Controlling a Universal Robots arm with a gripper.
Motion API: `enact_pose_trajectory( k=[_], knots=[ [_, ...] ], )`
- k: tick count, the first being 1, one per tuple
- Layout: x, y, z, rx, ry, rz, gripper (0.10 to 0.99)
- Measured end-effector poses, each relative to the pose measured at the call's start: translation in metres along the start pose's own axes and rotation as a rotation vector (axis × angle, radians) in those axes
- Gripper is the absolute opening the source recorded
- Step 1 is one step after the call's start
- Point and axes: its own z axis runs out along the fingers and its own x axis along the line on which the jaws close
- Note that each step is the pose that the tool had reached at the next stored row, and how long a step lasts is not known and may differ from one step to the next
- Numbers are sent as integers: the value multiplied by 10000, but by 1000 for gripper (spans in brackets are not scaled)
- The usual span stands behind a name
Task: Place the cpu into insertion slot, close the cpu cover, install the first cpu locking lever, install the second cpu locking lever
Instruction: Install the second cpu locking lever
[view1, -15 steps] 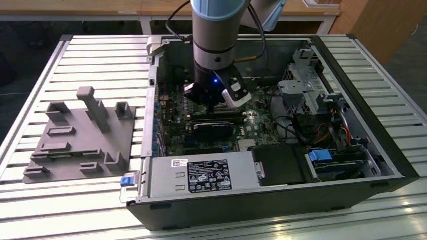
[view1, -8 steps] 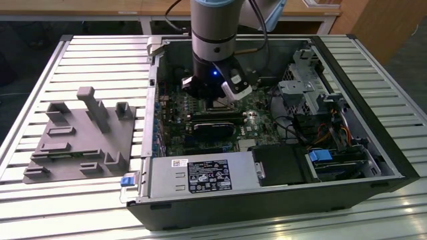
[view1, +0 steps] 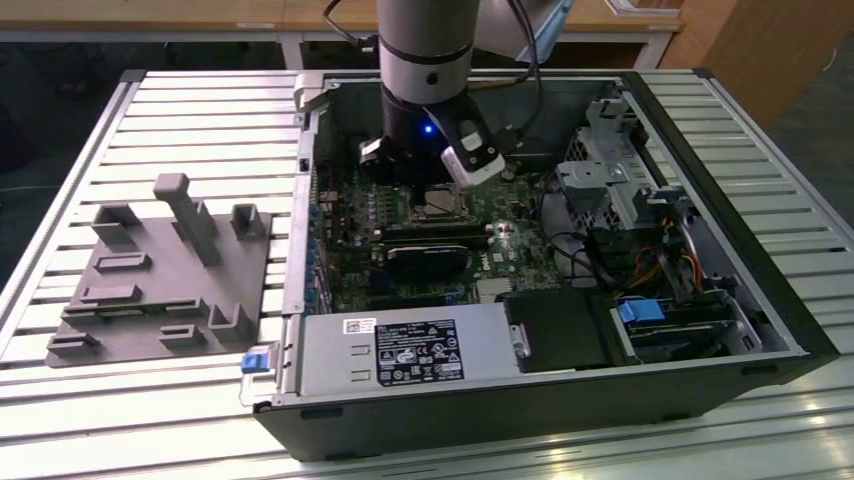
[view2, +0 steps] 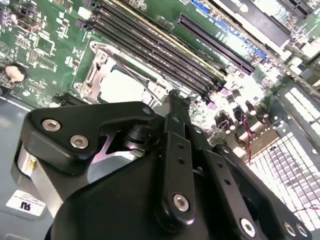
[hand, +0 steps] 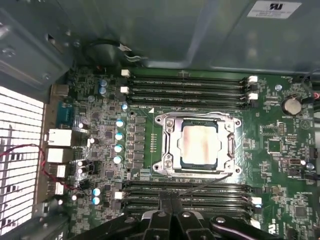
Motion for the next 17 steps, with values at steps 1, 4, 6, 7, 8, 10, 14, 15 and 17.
enact_pose_trajectory(
  k=[1, 4, 6, 7, 8, 10, 14, 15, 17],
  knots=[
    [-4, 0, 1, -3, -1, 0, 110],
    [-63, -2, 3, 0, 3, 3, 110],
    [-112, -3, 9, -2, 12, 4, 110],
    [-136, -5, 13, -3, 19, 6, 110],
    [-156, -6, 19, -4, 31, 8, 110],
    [-198, -9, 38, -2, 88, 15, 110],
    [-223, -18, 103, -6, 230, 35, 110],
    [-222, -21, 119, -4, 243, 38, 110],
    [-221, -25, 150, -6, 247, 38, 110]
  ],
)
